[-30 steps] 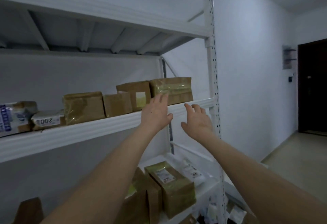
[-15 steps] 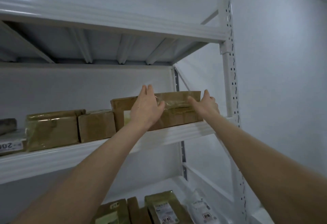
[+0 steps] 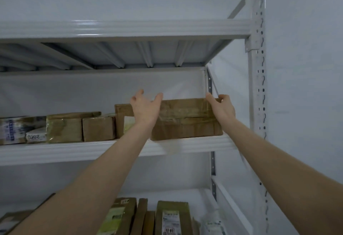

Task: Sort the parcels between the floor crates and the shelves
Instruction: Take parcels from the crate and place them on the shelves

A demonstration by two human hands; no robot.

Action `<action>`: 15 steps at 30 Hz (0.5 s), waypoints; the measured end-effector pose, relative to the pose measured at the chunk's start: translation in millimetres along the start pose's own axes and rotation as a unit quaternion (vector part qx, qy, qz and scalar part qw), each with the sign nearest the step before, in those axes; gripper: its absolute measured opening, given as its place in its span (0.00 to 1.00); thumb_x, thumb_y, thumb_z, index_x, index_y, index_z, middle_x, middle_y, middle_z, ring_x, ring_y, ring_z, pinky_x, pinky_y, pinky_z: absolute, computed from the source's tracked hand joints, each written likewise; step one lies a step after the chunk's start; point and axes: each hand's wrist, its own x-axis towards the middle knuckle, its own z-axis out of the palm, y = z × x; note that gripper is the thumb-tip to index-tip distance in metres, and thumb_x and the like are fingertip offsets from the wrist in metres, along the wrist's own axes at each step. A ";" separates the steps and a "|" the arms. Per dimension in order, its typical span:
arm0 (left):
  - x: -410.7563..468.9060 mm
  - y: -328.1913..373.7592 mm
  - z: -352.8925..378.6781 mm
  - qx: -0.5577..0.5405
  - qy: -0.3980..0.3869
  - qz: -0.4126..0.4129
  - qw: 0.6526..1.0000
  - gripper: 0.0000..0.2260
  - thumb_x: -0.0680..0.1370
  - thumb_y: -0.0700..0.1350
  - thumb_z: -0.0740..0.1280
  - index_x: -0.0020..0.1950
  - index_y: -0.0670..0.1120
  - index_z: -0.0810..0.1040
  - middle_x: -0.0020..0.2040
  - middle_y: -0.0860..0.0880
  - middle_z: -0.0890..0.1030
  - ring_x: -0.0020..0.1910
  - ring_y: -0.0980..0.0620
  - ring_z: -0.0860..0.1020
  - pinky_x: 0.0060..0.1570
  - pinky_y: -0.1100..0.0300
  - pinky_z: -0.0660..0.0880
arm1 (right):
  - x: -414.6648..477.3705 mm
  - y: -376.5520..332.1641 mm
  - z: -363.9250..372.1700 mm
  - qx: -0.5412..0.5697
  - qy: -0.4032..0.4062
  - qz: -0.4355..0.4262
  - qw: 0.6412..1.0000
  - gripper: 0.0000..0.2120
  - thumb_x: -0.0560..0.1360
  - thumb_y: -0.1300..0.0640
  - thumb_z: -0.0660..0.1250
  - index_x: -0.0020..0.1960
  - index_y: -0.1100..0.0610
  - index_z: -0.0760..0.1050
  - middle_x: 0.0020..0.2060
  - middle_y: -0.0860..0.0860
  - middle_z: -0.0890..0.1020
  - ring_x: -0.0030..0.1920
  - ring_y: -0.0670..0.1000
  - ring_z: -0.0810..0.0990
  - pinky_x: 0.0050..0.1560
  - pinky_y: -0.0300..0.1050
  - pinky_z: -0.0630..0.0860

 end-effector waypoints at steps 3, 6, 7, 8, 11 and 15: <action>-2.4 5.8 -3.3 0.007 -0.010 -0.082 0.997 0.34 0.76 0.60 0.65 0.74 0.41 0.63 0.73 0.40 0.63 0.67 0.41 0.68 0.58 0.53 0.68 | -4.2 -4.0 -13.2 -0.002 0.034 0.018 0.999 0.31 0.75 0.35 0.59 0.68 0.55 0.65 0.60 0.54 0.75 0.52 0.54 0.73 0.49 0.48 0.67; -4.8 6.5 -9.1 0.003 -0.056 -0.122 0.991 0.30 0.75 0.63 0.63 0.64 0.39 0.73 0.68 0.40 0.71 0.56 0.43 0.75 0.53 0.53 0.68 | -13.3 -4.3 -20.3 -0.006 0.042 0.031 0.999 0.28 0.76 0.38 0.59 0.68 0.55 0.66 0.58 0.54 0.76 0.48 0.52 0.70 0.47 0.48 0.67; -6.3 5.5 -11.9 -0.014 -0.071 -0.127 0.989 0.28 0.75 0.63 0.63 0.60 0.39 0.75 0.64 0.41 0.74 0.52 0.44 0.75 0.51 0.53 0.69 | -18.1 -5.3 -22.2 0.000 0.039 0.032 0.999 0.28 0.76 0.39 0.60 0.69 0.55 0.67 0.58 0.53 0.76 0.49 0.52 0.71 0.47 0.48 0.68; -8.5 3.8 -15.1 -0.043 -0.086 -0.134 0.986 0.29 0.75 0.62 0.64 0.61 0.39 0.74 0.63 0.41 0.75 0.52 0.44 0.75 0.52 0.53 0.71 | -23.6 -6.8 -24.3 0.014 0.036 0.034 0.999 0.28 0.75 0.40 0.61 0.69 0.55 0.67 0.58 0.53 0.76 0.50 0.52 0.72 0.48 0.48 0.68; -17.1 -1.0 -23.7 -0.129 -0.123 -0.171 0.969 0.38 0.73 0.62 0.68 0.73 0.40 0.64 0.69 0.43 0.71 0.66 0.41 0.70 0.64 0.47 0.69 | -41.1 -10.6 -31.9 0.064 0.021 0.040 0.997 0.26 0.73 0.44 0.66 0.66 0.56 0.71 0.54 0.52 0.78 0.50 0.51 0.75 0.48 0.47 0.72; -38.8 -4.4 -34.3 -0.145 -0.168 -0.161 0.962 0.41 0.65 0.66 0.71 0.72 0.47 0.66 0.65 0.50 0.72 0.66 0.42 0.70 0.66 0.42 0.68 | -65.2 -9.5 -44.6 0.126 -0.046 0.067 0.989 0.07 0.74 0.50 0.67 0.49 0.51 0.74 0.43 0.48 0.77 0.46 0.49 0.75 0.43 0.43 0.70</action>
